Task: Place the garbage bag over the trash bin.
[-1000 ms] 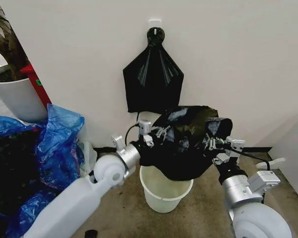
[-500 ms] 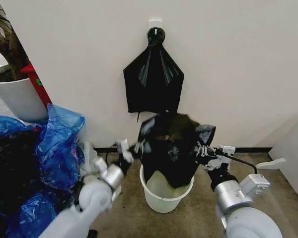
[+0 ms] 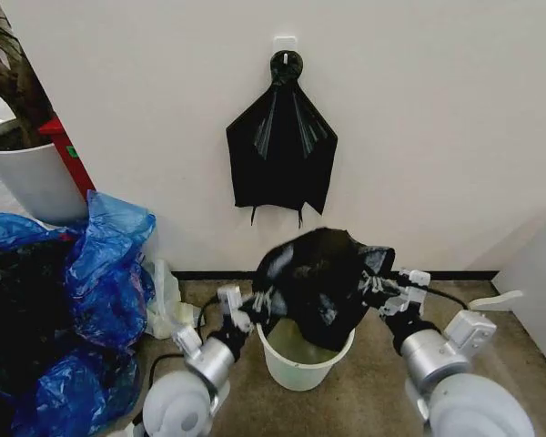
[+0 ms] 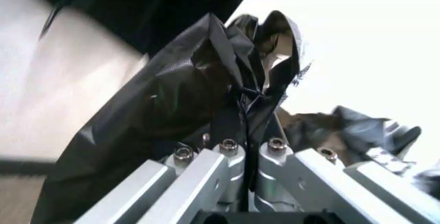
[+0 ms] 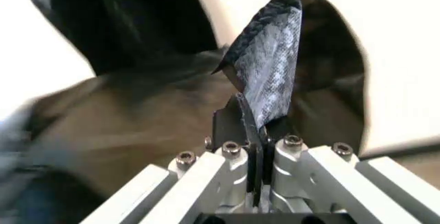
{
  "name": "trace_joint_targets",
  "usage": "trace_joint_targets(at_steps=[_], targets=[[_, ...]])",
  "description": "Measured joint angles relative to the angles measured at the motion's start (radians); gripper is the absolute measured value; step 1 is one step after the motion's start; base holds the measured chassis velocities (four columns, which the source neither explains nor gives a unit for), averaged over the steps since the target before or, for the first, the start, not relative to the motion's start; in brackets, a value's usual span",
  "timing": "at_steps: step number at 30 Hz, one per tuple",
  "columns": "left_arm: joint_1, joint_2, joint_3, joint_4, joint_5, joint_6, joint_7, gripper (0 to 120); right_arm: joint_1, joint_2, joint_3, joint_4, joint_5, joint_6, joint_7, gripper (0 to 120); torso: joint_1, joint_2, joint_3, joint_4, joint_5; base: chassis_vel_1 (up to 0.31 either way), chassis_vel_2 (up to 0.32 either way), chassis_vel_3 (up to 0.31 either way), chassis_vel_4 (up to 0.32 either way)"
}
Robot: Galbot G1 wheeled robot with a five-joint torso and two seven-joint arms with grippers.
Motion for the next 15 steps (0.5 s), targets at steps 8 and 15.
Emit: trace_joint_targets(at_steps=[8, 15], targets=[[0.069, 0.013, -0.023, 0.105, 0.001, -0.006, 0.076, 0, -0.032, 0.079, -0.071, 0.0, -0.008, -0.037, -0.017, 0, 0.0, 0.0, 0.0, 0.0005, -0.0001, 0.0, 0.0, 0.0, 0.0], [0.088, -0.05, 0.005, 0.262, 0.06, -0.041, 0.13, 0, -0.073, 0.109, -0.099, 0.0, 0.011, -0.049, -0.011, 0, 0.0, 0.0, 0.0, 0.0002, -0.0005, 0.0, 0.0, 0.0, 0.0]])
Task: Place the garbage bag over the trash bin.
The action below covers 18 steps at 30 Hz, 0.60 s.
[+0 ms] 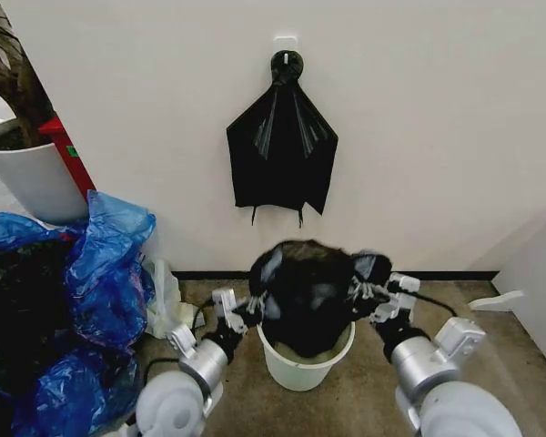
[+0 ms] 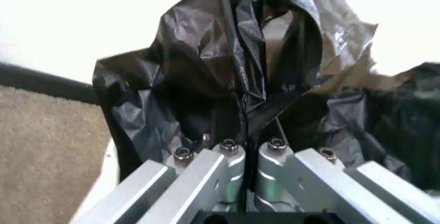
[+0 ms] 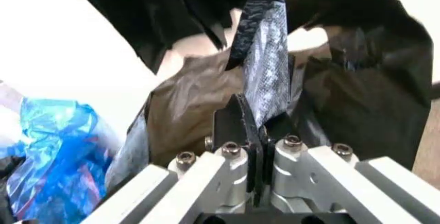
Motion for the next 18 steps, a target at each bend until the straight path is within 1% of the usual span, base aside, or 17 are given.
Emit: trace_joint_targets(at_steps=[1, 5, 6, 7, 8, 9, 10, 12, 14, 16, 18], targets=[[0.007, -0.007, 0.001, -0.011, -0.008, 0.0, -0.013, 0, 0.001, -0.002, 0.001, 0.0, 0.022, -0.002, 0.011, 0, 0.0, 0.0, 0.0, -0.0001, 0.0001, 0.0, 0.0, 0.0, 0.0], [0.043, 0.012, -0.01, -0.147, -0.024, 0.007, -0.097, 0, 0.028, -0.032, 0.044, 0.0, 0.139, -0.015, 0.07, 0, 0.0, 0.0, 0.0, 0.0, 0.0004, 0.0, 0.0, 0.0, 0.0], [0.043, 0.012, -0.01, -0.147, -0.024, 0.007, -0.097, 0, 0.028, -0.032, 0.044, 0.0, 0.139, -0.015, 0.07, 0, 0.0, 0.0, 0.0, 0.0, 0.0004, 0.0, 0.0, 0.0, 0.0], [0.062, 0.019, -0.017, -0.199, -0.037, 0.011, -0.134, 0, 0.022, -0.041, 0.05, 0.0, 0.15, -0.017, 0.085, 0, 0.0, 0.0, 0.0, 0.0003, 0.0004, 0.0, 0.0, 0.0, 0.0], [0.07, 0.022, -0.02, -0.217, -0.041, 0.013, -0.148, 0, 0.018, -0.043, 0.05, 0.0, 0.155, -0.019, 0.09, 0, 0.0, 0.0, 0.0, 0.0003, 0.0004, 0.0, 0.0, 0.0, 0.0], [0.096, 0.035, -0.03, -0.279, -0.057, 0.021, -0.187, 0, 0.005, -0.047, 0.056, 0.0, 0.188, -0.028, 0.112, 0, 0.0, 0.0, 0.0, 0.0, 0.0005, 0.0, 0.0, 0.0, 0.0], [0.109, 0.046, -0.038, -0.313, -0.061, 0.024, -0.203, 0, 0.006, -0.048, 0.063, 0.0, 0.214, -0.03, 0.129, 0, 0.0, 0.0, 0.0, 0.0001, 0.0006, 0.0, 0.0, 0.0, 0.0], [0.121, 0.065, -0.053, -0.361, -0.073, 0.026, -0.233, 0, 0.021, -0.061, 0.08, 0.0, 0.267, -0.025, 0.179, 0, 0.0, 0.0, 0.0, 0.0002, 0.0005, 0.0, 0.0, 0.0, 0.0], [0.121, 0.073, -0.058, -0.377, -0.085, 0.029, -0.247, 0, 0.026, -0.068, 0.086, 0.0, 0.285, -0.023, 0.191, 0, 0.0, 0.0, 0.0, 0.0002, 0.0004, 0.0, 0.0, 0.0, 0.0], [0.121, 0.101, -0.074, -0.432, -0.166, 0.056, -0.323, 0, 0.036, -0.114, 0.105, 0.0, 0.326, -0.006, 0.22, 0, 0.0, 0.0, 0.0, 0.0002, 0.0004, 0.0, 0.0, 0.0, 0.0], [0.13, 0.113, -0.082, -0.448, -0.203, 0.077, -0.371, 0, 0.033, -0.135, 0.105, 0.0, 0.346, -0.001, 0.244, 0, 0.0, 0.0, 0.0, -0.0001, 0.0003, 0.0, 0.0, 0.0, 0.0]])
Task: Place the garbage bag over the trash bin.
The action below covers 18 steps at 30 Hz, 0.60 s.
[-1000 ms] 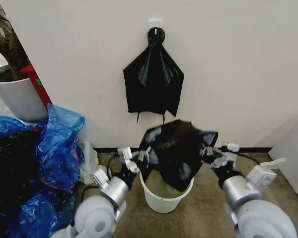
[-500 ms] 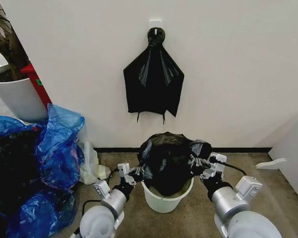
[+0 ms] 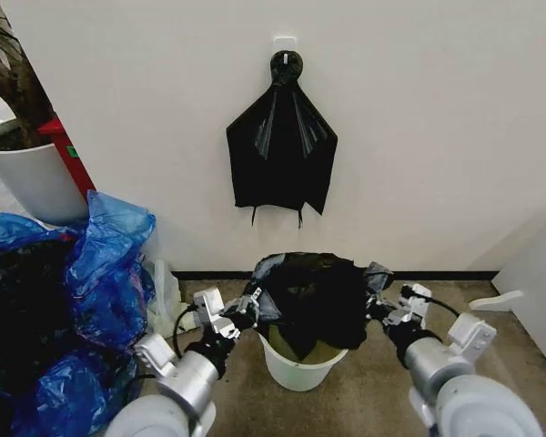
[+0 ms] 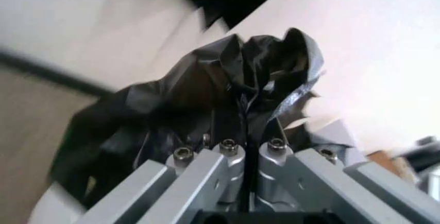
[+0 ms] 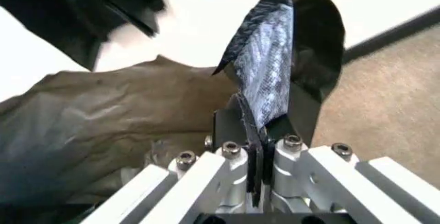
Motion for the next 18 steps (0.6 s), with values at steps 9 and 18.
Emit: trace_joint_targets(at_steps=[9, 18], targets=[[0.114, -0.039, -0.007, 0.024, 0.021, 0.035, -0.147, 0, -0.108, 0.069, -0.066, 0.0, 0.068, 0.009, 0.149, 0, 0.0, 0.0, 0.0, 0.0, 0.0, 0.0, 0.0, 0.0, 0.0], [0.123, -0.048, 0.016, 0.102, 0.106, 0.063, -0.138, 0, -0.139, 0.122, -0.087, 0.0, 0.167, 0.011, 0.267, 0, 0.0, 0.0, 0.0, 0.0002, 0.0, 0.0, 0.0, 0.0, 0.0]])
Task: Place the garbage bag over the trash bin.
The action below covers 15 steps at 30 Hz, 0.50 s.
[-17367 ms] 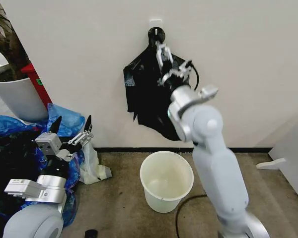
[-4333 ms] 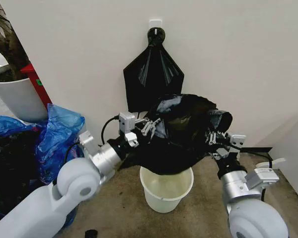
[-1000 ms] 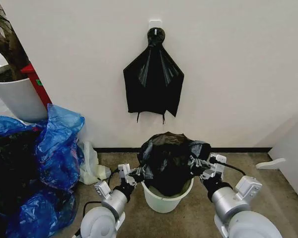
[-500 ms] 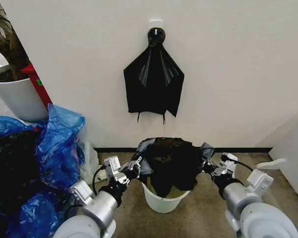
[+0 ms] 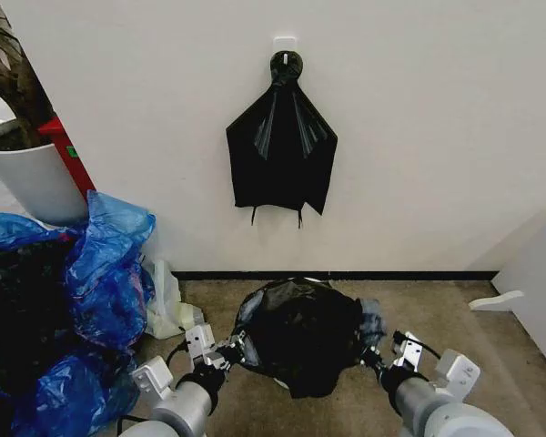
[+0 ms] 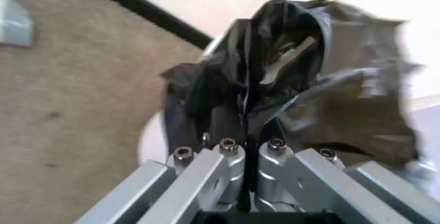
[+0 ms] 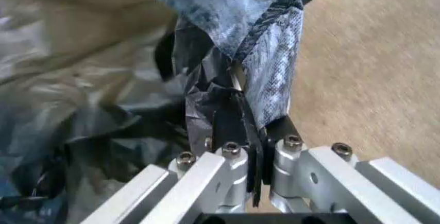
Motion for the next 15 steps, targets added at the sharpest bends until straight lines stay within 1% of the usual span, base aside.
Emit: trace_joint_targets(at_steps=[2, 4, 5, 6, 8, 9, 11, 14, 15], targets=[[0.001, -0.001, 0.001, 0.009, 0.008, 0.0, 0.002, 0, -0.004, 0.003, 0.0, 0.0, 0.0, 0.0, 0.004, 0, 0.0, 0.0, 0.0, 0.0, 0.0, 0.0, 0.0, 0.0, 0.0], [-0.004, -0.01, 0.011, 0.083, 0.056, -0.014, 0.024, 0, -0.029, 0.019, 0.004, 0.0, 0.0, -0.006, 0.014, 0, 0.0, 0.0, 0.0, -0.0001, -0.0001, 0.0, 0.0, 0.0, 0.0], [-0.008, -0.012, 0.013, 0.097, 0.062, -0.018, 0.029, 0, -0.032, 0.022, 0.004, 0.0, -0.002, -0.007, 0.014, 0, 0.0, 0.0, 0.0, 0.0, -0.0001, 0.0, 0.0, 0.0, 0.0], [-0.02, -0.018, 0.018, 0.137, 0.077, -0.03, 0.045, 0, -0.035, 0.026, 0.004, 0.0, -0.012, -0.008, 0.013, 0, 0.0, 0.0, 0.0, 0.0, -0.0001, 0.0, 0.0, 0.0, 0.0], [-0.024, -0.021, 0.019, 0.147, 0.082, -0.034, 0.05, 0, -0.035, 0.028, 0.004, 0.0, -0.016, -0.008, 0.012, 0, 0.0, 0.0, 0.0, 0.0, -0.0001, 0.0, 0.0, 0.0, 0.0], [-0.044, -0.029, 0.026, 0.187, 0.101, -0.05, 0.073, 0, -0.033, 0.032, 0.005, 0.0, -0.03, -0.008, 0.009, 0, 0.0, 0.0, 0.0, 0.0, -0.0001, 0.0, 0.0, 0.0, 0.0], [-0.078, -0.033, 0.032, 0.228, 0.116, -0.062, 0.095, 0, -0.026, 0.039, 0.006, 0.0, -0.052, -0.007, -0.002, 0, 0.0, 0.0, 0.0, 0.0001, -0.0001, 0.0, 0.0, 0.0, 0.0], [-0.103, -0.033, 0.034, 0.248, 0.121, -0.068, 0.107, 0, -0.026, 0.044, 0.006, 0.0, -0.068, -0.007, -0.017, 0, 0.0, 0.0, 0.0, 0.0, -0.0002, 0.0, 0.0, 0.0, 0.0], [-0.127, -0.031, 0.034, 0.27, 0.123, -0.069, 0.132, 0, -0.028, 0.049, 0.007, 0.0, -0.082, -0.01, -0.033, 0, 0.0, 0.0, 0.0, -0.0001, 0.0, 0.0, 0.0, 0.0, 0.0]])
